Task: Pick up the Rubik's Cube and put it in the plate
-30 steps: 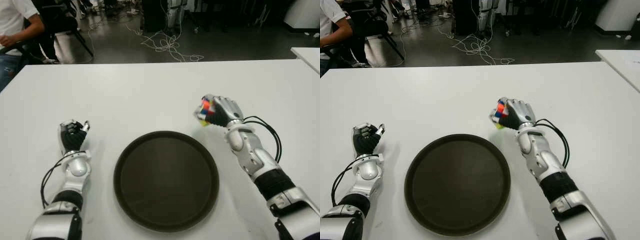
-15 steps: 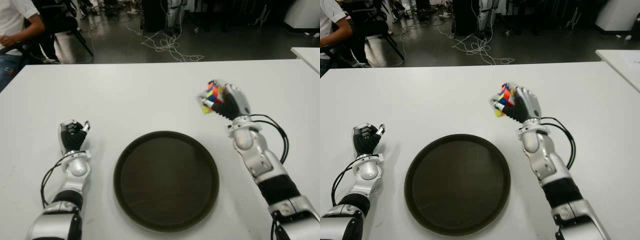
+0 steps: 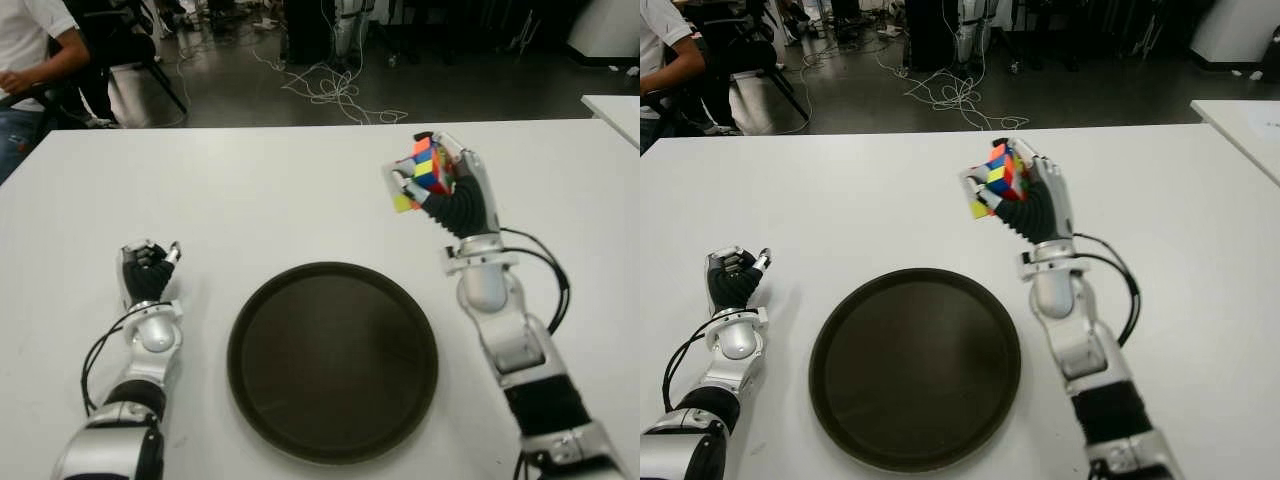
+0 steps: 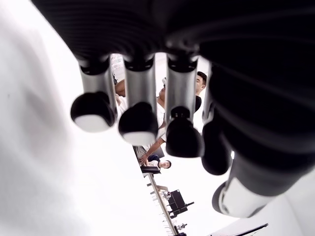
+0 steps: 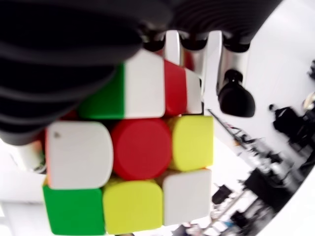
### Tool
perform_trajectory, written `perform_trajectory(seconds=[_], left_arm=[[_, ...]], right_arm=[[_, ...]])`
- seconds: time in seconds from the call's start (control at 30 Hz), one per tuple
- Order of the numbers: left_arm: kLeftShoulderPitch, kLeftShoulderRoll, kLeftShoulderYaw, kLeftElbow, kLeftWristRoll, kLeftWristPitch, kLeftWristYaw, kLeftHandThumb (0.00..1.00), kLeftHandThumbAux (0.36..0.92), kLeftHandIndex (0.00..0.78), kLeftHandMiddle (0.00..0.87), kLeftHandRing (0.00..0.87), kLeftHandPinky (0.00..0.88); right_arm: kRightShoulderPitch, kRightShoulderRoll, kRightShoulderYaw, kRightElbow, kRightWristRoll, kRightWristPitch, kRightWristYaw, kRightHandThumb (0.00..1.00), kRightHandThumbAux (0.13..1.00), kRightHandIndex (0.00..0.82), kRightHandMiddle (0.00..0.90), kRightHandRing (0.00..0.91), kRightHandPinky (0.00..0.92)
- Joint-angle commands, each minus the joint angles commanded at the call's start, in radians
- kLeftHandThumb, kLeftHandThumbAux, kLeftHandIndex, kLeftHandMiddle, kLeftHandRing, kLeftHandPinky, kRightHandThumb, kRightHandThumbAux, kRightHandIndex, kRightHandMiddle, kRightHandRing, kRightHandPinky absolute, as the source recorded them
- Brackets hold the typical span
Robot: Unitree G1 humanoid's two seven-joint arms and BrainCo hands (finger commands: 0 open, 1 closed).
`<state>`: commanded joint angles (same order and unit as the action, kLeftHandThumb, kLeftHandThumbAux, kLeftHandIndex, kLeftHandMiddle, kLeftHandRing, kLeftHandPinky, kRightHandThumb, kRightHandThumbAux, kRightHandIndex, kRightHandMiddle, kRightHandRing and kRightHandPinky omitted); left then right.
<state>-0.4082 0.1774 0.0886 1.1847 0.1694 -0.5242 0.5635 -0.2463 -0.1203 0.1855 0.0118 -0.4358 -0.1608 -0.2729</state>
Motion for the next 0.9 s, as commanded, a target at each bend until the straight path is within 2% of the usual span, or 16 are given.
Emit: perform_trajectory(seconds=[0.33,0.57,0.9], left_arm=[[-0.003,-0.002,0.006,0.004,-0.006,0.010,-0.001,0.383,0.756,0.692,0.842,0.851,0.858],[-0.004,-0.002,0.003,0.002,-0.003,0.008,0.001,0.367,0.767,0.704,0.847,0.855,0.863],[-0.004,-0.005,0.005,-0.002,-0.005,0.014,0.003,0.387,0.757,0.709,0.853,0.861,0.872]], right_arm=[[0.051,0.008,0.079,-0.002,-0.065,-0.054,0.027,0.685,0.726,0.437,0.792,0.811,0.803],[0.073,-0.028,0.118,0.030,-0.005,-0.156,0.138,0.684,0.728,0.437,0.792,0.814,0.809],[0.079,-0.058,0.159,0.046,0.003,-0.198,0.266,0.683,0.732,0.436,0.800,0.816,0.816]])
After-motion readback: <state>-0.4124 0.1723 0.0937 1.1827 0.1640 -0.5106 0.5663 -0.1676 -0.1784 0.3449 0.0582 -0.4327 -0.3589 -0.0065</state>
